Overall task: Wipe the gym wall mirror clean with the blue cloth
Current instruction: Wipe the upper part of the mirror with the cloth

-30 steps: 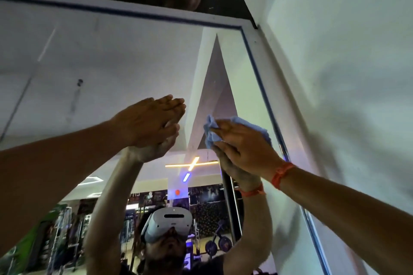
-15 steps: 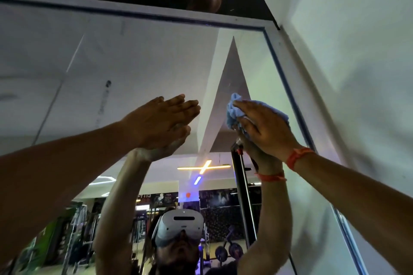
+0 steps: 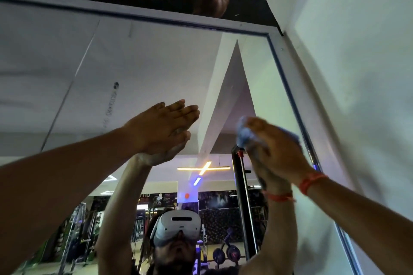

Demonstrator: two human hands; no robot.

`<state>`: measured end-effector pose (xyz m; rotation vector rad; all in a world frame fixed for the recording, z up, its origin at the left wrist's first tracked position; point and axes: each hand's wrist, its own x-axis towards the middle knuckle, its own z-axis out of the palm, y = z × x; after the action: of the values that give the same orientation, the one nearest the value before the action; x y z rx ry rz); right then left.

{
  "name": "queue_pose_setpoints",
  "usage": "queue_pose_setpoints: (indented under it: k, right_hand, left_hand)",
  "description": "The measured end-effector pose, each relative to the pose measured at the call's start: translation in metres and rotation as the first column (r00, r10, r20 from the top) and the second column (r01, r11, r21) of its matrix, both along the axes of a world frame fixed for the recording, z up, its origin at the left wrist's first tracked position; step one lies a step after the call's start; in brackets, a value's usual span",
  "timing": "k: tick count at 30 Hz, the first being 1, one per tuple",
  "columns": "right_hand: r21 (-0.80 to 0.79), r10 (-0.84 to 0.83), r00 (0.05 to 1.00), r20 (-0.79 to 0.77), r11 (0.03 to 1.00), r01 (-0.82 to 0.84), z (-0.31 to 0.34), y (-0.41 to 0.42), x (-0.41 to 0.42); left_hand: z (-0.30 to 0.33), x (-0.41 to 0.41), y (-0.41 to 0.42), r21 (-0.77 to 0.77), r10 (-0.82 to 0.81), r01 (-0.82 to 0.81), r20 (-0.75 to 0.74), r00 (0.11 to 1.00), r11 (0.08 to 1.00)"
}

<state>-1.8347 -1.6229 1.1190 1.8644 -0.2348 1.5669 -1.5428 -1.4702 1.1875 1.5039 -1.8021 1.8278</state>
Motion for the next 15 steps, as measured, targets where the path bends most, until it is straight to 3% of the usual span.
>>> queue_pose_setpoints:
  k: [3, 6, 9, 12, 14, 15]
  right_hand:
    - [0.169, -0.045, 0.927, 0.372, 0.985, -0.02, 0.056, 0.0, -0.008]
    - [0.27, -0.06, 0.884, 0.464, 0.96, -0.077, 0.103, 0.024, 0.039]
    - [0.162, 0.01, 0.941, 0.339, 0.984, -0.069, 0.086, 0.037, 0.092]
    - [0.052, 0.119, 0.993, -0.024, 0.992, -0.118, 0.028, 0.04, 0.077]
    - [0.005, 0.027, 0.985, -0.172, 1.0, -0.027, 0.006, 0.033, 0.039]
    - [0.011, -0.028, 0.99, -0.139, 1.0, 0.029, 0.01, 0.026, 0.023]
  left_hand:
    - [0.0, 0.003, -0.001, 0.001, -0.024, 0.024, -0.009, 1.0, 1.0]
    - [0.001, 0.007, -0.002, -0.031, -0.041, 0.042, 0.031, 0.999, 0.999]
    - [-0.002, 0.017, 0.003, -0.031, -0.077, 0.076, -0.046, 0.996, 0.997]
    - [-0.008, 0.033, 0.013, -0.051, -0.112, 0.108, -0.087, 0.99, 0.993]
    - [-0.011, 0.042, 0.019, -0.047, -0.102, 0.098, -0.097, 0.99, 0.994]
    - [-0.011, 0.045, 0.022, -0.042, -0.1, 0.096, -0.098, 0.99, 0.994]
